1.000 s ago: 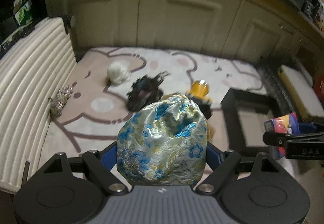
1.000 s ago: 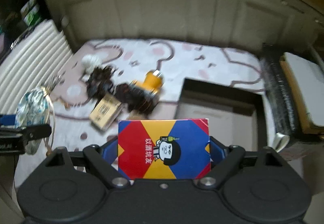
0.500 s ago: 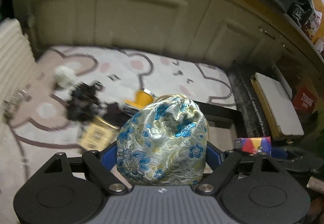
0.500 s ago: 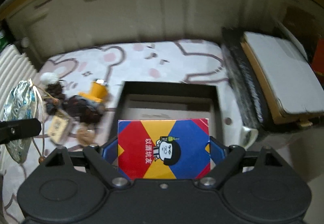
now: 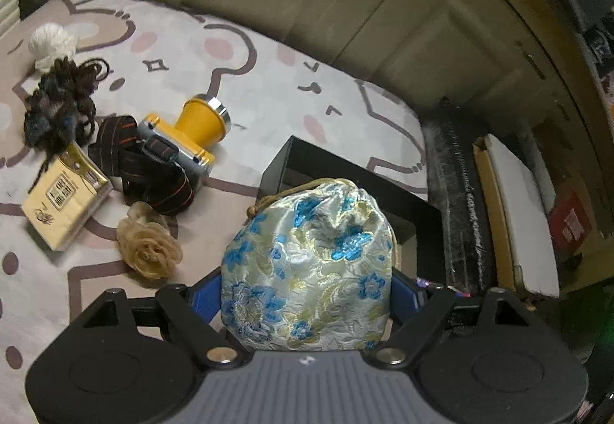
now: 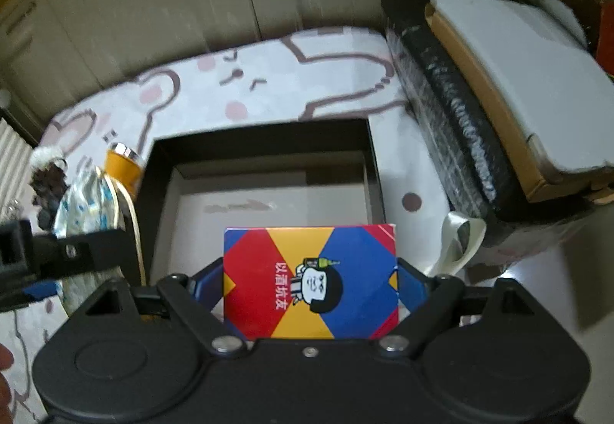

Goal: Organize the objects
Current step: 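Carry the card box into the black box with the right tool while the left tool carries the pouch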

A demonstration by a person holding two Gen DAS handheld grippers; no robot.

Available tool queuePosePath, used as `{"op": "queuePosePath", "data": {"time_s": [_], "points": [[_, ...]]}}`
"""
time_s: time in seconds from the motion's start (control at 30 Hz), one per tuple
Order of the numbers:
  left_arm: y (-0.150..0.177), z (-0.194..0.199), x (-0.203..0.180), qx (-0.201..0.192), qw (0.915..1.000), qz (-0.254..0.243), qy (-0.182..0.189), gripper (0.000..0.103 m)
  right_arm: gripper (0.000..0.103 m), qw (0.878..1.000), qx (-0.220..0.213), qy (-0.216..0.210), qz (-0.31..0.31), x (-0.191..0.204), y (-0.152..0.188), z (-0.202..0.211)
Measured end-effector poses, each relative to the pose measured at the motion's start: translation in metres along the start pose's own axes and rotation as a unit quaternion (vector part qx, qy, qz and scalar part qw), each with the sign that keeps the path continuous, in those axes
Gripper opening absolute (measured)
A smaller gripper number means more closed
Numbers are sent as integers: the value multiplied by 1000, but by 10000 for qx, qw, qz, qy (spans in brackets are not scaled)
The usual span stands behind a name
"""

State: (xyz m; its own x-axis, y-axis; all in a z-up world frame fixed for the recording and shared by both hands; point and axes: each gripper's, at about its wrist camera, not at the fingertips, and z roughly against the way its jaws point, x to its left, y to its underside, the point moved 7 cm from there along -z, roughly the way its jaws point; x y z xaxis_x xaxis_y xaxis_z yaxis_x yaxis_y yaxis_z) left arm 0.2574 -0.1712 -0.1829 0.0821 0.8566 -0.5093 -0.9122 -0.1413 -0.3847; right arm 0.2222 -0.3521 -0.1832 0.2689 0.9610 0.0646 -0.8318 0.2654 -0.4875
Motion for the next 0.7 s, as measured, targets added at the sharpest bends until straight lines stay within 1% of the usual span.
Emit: {"op": "queuePosePath", "data": {"time_s": [0.1,0.2,0.3,0.47,0.7], "points": [[1,-12,4,87,9998,172,-33,85,89,9999,6,130,60,3,-2,-3],[3,-19,4,116,9996,216,-104,85,89,9995,141,269,98,7,1,-2],[3,-21,0,71,9997,158,-154,85,89,9994,215,212,178,12,4,0],[3,-19,-3,49,9998,127,-159,85,89,9991,379,193,59,10,10,-6],[8,-16,-8,93,9999,27,-108,85,89,9988,390,283,117,12,12,-8]]}}
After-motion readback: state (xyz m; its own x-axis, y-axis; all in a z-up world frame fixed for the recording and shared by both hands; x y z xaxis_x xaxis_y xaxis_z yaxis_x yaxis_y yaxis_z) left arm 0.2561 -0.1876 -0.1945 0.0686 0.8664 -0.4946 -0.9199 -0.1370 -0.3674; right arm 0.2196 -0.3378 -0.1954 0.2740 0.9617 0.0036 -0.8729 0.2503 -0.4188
